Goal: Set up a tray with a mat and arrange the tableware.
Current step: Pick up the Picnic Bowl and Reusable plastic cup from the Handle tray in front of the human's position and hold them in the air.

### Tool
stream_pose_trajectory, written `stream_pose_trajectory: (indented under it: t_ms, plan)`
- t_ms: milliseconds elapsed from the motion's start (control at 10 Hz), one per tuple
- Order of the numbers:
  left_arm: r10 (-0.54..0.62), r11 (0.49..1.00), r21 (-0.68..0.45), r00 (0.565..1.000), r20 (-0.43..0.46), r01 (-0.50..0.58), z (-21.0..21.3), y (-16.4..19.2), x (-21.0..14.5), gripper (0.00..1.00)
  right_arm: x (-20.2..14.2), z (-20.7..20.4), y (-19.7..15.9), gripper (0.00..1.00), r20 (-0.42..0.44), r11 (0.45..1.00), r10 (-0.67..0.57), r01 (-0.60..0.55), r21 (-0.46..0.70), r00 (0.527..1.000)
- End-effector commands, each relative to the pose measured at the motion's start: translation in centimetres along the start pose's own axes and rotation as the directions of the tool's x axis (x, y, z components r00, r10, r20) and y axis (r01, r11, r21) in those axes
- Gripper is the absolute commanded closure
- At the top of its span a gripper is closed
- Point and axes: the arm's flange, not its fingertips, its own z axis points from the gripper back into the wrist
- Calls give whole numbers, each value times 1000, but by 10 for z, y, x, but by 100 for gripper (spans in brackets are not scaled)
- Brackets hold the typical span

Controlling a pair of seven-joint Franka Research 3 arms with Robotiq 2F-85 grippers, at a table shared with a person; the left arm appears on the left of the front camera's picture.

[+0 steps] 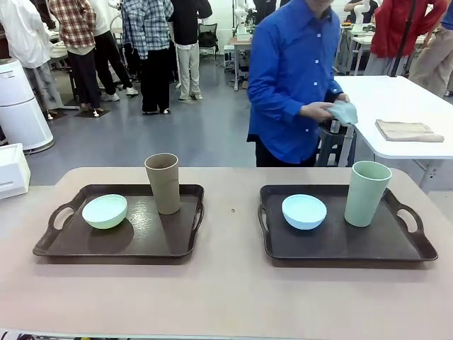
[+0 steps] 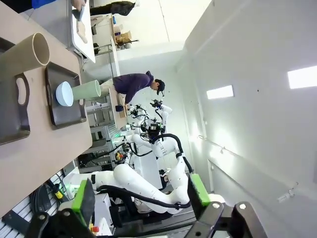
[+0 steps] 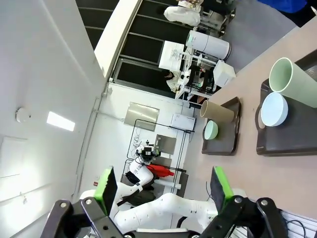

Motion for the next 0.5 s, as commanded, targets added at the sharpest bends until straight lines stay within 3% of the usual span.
stream_pose_trajectory:
  t_ms: [0,400]
  plan:
    - [-23,1000,-18,1000,7,23,0,-2,2,0,2,-1,0,0,3,1000,19,-19,19,1000]
    - [-23,1000,-18,1000,7,23,0,-2,2,0,2,-1,0,0,3,1000,19,-19,19,1000]
